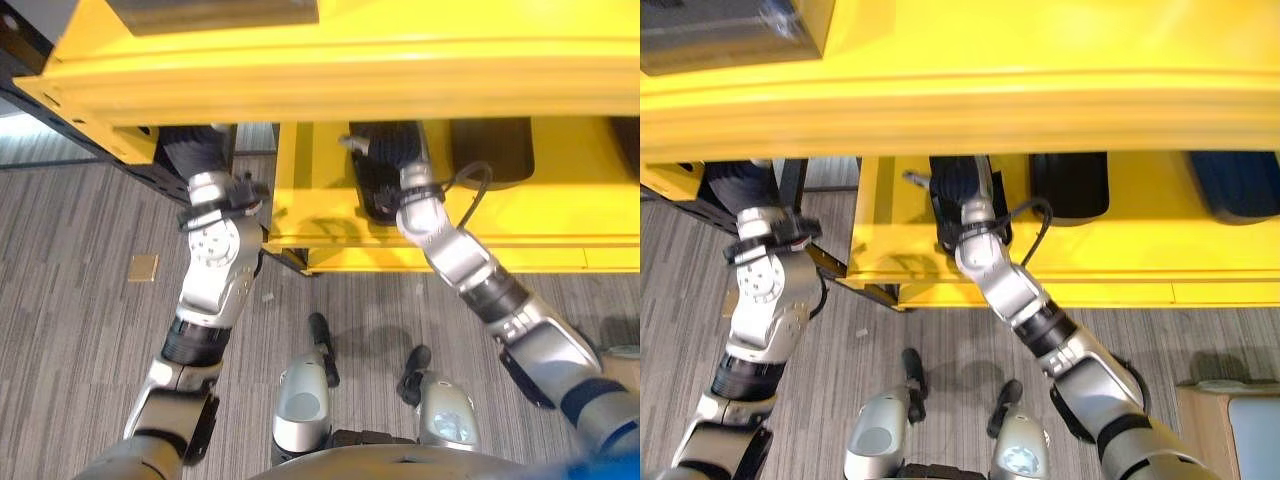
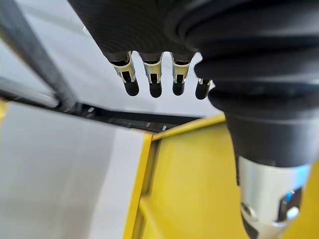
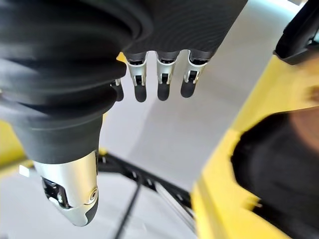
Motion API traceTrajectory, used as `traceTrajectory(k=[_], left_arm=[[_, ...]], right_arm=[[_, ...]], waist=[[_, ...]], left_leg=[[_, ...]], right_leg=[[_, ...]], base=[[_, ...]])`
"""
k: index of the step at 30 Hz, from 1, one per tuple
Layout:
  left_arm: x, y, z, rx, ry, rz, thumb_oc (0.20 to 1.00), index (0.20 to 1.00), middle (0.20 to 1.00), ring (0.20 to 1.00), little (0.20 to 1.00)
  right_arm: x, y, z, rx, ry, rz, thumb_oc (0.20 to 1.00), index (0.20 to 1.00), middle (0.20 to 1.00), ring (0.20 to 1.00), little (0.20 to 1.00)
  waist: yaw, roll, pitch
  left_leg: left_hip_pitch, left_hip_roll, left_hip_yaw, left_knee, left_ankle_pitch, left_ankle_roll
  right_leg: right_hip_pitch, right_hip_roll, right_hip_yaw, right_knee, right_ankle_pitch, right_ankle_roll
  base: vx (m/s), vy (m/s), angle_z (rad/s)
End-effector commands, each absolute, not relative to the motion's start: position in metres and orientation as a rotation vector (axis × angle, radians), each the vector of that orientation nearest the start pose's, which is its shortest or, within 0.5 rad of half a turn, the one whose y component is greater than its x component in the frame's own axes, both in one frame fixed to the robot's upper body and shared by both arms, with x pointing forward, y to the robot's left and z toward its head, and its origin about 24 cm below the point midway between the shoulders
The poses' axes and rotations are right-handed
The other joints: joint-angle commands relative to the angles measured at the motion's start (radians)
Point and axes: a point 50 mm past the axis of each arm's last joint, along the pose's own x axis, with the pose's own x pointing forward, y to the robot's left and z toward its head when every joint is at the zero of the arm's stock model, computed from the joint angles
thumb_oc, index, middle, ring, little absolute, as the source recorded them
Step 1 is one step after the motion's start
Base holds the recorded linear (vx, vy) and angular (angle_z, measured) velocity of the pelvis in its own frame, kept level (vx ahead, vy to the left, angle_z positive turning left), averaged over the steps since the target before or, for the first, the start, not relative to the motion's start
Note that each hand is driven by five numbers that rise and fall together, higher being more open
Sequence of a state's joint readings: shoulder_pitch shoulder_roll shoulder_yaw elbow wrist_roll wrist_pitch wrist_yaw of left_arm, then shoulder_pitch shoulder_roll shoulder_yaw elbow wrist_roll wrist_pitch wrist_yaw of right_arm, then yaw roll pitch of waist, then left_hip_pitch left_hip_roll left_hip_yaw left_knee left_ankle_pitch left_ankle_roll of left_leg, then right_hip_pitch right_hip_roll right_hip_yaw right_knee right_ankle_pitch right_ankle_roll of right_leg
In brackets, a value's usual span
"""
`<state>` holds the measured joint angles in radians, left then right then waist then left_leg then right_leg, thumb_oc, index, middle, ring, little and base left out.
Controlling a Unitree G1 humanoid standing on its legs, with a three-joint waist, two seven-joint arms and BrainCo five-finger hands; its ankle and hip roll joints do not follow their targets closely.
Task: Move parts from the plastic box to the shelf.
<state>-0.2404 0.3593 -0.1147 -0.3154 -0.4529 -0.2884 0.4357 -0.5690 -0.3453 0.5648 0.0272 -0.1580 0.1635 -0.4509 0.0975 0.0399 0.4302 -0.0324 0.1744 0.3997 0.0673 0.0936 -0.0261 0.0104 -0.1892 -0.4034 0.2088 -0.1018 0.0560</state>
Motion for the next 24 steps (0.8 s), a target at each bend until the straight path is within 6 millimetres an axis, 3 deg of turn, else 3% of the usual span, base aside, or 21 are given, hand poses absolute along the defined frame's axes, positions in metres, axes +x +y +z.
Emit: traceTrajectory(k=[1,6,11,13,16,20,23,24], left_arm=[[0.238,0.181,0.184,-0.165,-0.739,-0.003,1.000,1.000,1.000,1.000,1.000],[0.223,0.208,0.160,-0.123,-0.617,0.047,1.000,1.000,1.000,1.000,1.000],[0.204,0.228,0.156,-0.043,-0.637,0.127,1.000,1.000,1.000,1.000,1.000],[0.202,0.228,0.156,-0.051,-0.636,0.137,1.000,1.000,1.000,1.000,1.000],[0.208,0.224,0.163,-0.058,-0.663,0.108,1.000,1.000,1.000,1.000,1.000],[0.212,0.219,0.167,-0.043,-0.694,0.095,1.000,1.000,1.000,1.000,1.000],[0.217,0.217,0.168,-0.053,-0.703,0.097,1.000,1.000,1.000,1.000,1.000],[0.219,0.216,0.168,-0.059,-0.700,0.094,1.000,1.000,1.000,1.000,1.000]], right_arm=[[0.285,-0.086,0.149,-0.684,-0.630,0.250,1.000,1.000,1.000,1.000,1.000],[0.255,-0.113,0.139,-0.750,-0.632,0.371,1.000,1.000,1.000,1.000,1.000],[0.237,-0.130,0.145,-0.750,-0.675,0.427,1.000,1.000,1.000,1.000,1.000],[0.230,-0.128,0.150,-0.749,-0.701,0.465,1.000,1.000,1.000,1.000,1.000],[0.228,-0.121,0.158,-0.785,-0.724,0.495,1.000,1.000,1.000,1.000,1.000],[0.237,-0.113,0.162,-0.856,-0.765,0.559,1.000,1.000,1.000,1.000,1.000],[0.236,-0.105,0.167,-0.910,-0.835,0.612,1.000,1.000,1.000,1.000,1.000],[0.236,-0.105,0.168,-0.923,-0.842,0.614,1.000,1.000,1.000,1.000,1.000]], waist=[[-0.019,-0.031,-0.100],[-0.035,-0.046,-0.108],[-0.039,-0.059,-0.114],[-0.054,-0.060,-0.117],[-0.081,-0.061,-0.106],[-0.070,-0.067,-0.092],[-0.074,-0.090,-0.108],[-0.077,-0.094,-0.112]], left_leg=[[0.015,0.000,-0.079,-0.034,-0.046,-0.069],[0.015,0.025,-0.067,-0.022,-0.043,-0.073],[0.005,0.073,-0.054,-0.014,-0.017,-0.087],[0.001,0.090,-0.017,0.000,0.006,-0.107],[-0.012,0.124,0.035,0.070,-0.025,-0.106],[-0.020,0.180,-0.024,0.149,-0.007,-0.115],[-0.026,0.282,-0.062,0.205,0.102,-0.136],[-0.025,0.296,-0.073,0.210,0.112,-0.139]], right_leg=[[-0.031,0.054,0.013,0.069,-0.076,0.014],[-0.020,0.062,0.019,0.067,-0.077,0.015],[-0.011,0.066,0.019,0.052,-0.072,0.010],[0.006,0.062,0.012,0.034,-0.076,0.019],[-0.010,0.051,-0.001,0.049,-0.089,0.018],[-0.072,0.050,0.027,0.128,-0.121,-0.003],[-0.135,0.044,0.043,0.163,-0.117,-0.033],[-0.144,0.039,0.050,0.170,-0.118,-0.035]], base=[[-0.04,-0.095,-0.09],[-0.05,-0.125,-0.08],[-0.04,-0.134,-0.07],[-0.02,-0.114,-0.02],[-0.13,-0.059,0.09],[-0.20,0.106,-0.01],[-0.22,0.285,-0.57],[-0.12,0.387,-0.37]])
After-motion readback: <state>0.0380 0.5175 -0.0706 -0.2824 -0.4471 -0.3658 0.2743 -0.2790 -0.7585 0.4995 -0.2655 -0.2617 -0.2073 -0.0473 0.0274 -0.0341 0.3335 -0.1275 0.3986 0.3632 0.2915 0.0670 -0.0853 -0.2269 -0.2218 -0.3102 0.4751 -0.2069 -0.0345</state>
